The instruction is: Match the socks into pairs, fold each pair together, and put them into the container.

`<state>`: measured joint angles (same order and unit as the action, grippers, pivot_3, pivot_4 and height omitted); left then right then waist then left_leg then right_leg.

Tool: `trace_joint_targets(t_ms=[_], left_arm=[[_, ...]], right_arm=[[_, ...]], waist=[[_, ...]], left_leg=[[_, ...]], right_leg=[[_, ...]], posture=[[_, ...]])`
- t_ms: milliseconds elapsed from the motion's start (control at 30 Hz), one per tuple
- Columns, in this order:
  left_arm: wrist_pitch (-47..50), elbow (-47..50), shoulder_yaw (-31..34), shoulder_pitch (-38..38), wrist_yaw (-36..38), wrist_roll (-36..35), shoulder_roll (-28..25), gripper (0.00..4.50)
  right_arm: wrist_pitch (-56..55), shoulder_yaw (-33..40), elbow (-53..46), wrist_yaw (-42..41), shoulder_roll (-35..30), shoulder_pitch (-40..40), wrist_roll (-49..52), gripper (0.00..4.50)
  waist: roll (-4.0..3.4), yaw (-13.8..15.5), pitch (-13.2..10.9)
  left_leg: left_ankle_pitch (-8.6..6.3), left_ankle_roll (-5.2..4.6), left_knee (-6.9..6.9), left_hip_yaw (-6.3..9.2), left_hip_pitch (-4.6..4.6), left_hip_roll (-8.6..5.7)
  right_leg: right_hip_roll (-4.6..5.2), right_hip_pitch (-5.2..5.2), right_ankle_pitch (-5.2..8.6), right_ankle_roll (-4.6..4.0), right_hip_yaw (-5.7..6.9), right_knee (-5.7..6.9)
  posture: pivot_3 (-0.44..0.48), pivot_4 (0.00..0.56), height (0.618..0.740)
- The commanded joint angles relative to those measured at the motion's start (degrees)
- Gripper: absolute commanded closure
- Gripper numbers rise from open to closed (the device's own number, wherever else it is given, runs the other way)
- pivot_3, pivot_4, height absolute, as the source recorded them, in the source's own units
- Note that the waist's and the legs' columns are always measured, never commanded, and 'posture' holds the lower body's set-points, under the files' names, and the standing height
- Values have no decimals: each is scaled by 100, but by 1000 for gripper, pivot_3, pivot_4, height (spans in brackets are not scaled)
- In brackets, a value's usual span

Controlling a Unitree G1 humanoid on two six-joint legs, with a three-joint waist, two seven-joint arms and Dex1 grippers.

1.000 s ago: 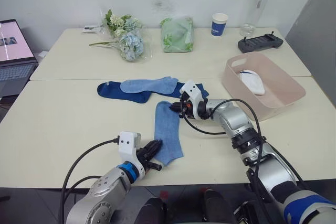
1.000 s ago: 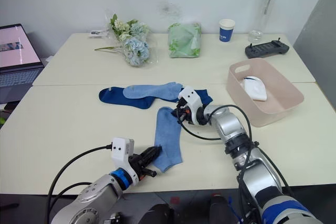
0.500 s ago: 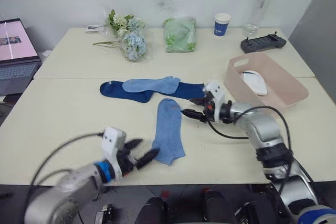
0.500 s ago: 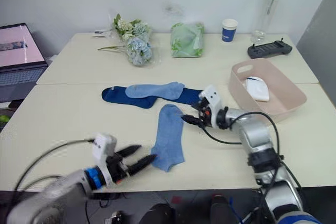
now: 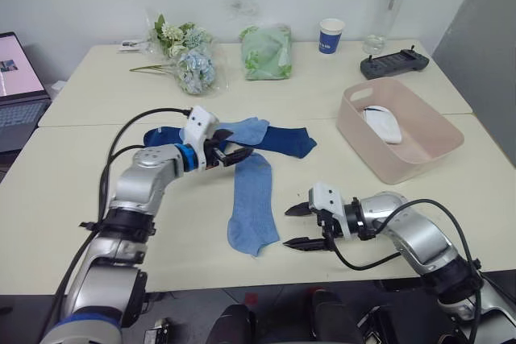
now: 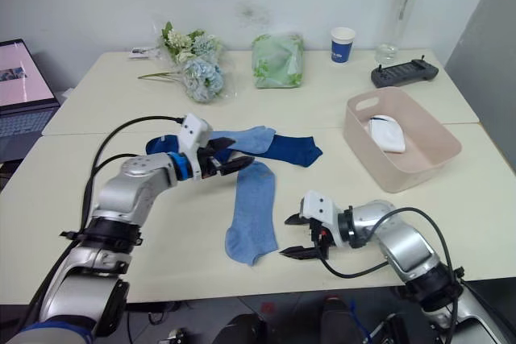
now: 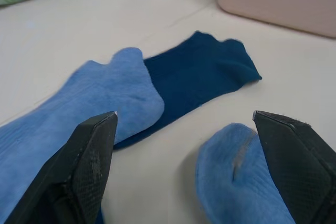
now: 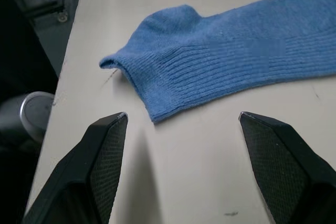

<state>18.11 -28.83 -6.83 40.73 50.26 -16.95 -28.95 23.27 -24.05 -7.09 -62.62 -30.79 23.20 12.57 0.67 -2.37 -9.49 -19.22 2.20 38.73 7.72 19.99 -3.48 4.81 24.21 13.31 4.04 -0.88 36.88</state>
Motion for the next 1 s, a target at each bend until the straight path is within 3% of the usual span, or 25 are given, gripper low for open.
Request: trace_joint_targets(t_ms=[33, 200, 300, 400, 533, 700, 800, 1000], left_arm=[[-516, -639, -21, 290, 251, 333, 22, 204], [-784, -1187, 23, 504, 525, 487, 156, 204], [-865, -1353, 13, 540, 640, 586, 198, 777], [-867, -1424, 47, 574, 714, 633, 229, 1680], [-883, -1427, 75, 572, 761, 669, 268, 2987], [-829, -1339, 142, 516, 785, 689, 259, 4500], [-791, -1242, 175, 420, 819, 686, 217, 4500], [-680, -981, 213, 217, 791, 674, 180, 4500]], right_arm=[[-182, 60, 51, -101, 105, 130, 47, 855], [-293, -35, 17, -156, 131, 37, -57, 855], [-755, -327, 146, -121, 127, 1, -481, 855], [-1051, -425, 355, -42, 179, 46, -747, 855], [-1273, -340, 469, -99, 178, 42, -796, 1777], [-1417, -265, 530, -55, 167, 1, -813, 3569], [-1437, -221, 538, -5, 207, -18, -767, 4479], [-1363, -108, 494, -5, 248, -55, -619, 4479]], waist=[[1, 16, 0], [1, 67, 0], [1, 67, 0], [1, 65, 0], [2, 62, 0], [2, 59, 0], [2, 59, 0], [2, 60, 0]], left_leg=[[0, 0, 0, 3, 1, 0], [0, 0, 8, 10, 22, -6], [0, 0, 12, 12, 26, -8], [0, 0, 12, 7, 26, -8], [0, 0, 12, 7, 25, -7], [0, 0, 13, 8, 25, -7], [0, 0, 14, 9, 25, -7], [0, 0, 15, 11, 24, -7]], right_leg=[[0, 2, 0, 0, 0, -1], [7, 12, 0, 0, 3, -3], [8, 13, -1, 1, 5, -2], [7, 13, -1, 2, 8, 0], [6, 13, -1, 2, 8, 2], [6, 13, -1, 2, 7, 4], [6, 13, -1, 2, 7, 5], [6, 13, -1, 2, 6, 6]], posture=[[0, 150, 740], [0, 150, 740], [0, 150, 740], [0, 150, 740], [0, 150, 740], [0, 150, 740], [0, 150, 740], [0, 150, 740]])
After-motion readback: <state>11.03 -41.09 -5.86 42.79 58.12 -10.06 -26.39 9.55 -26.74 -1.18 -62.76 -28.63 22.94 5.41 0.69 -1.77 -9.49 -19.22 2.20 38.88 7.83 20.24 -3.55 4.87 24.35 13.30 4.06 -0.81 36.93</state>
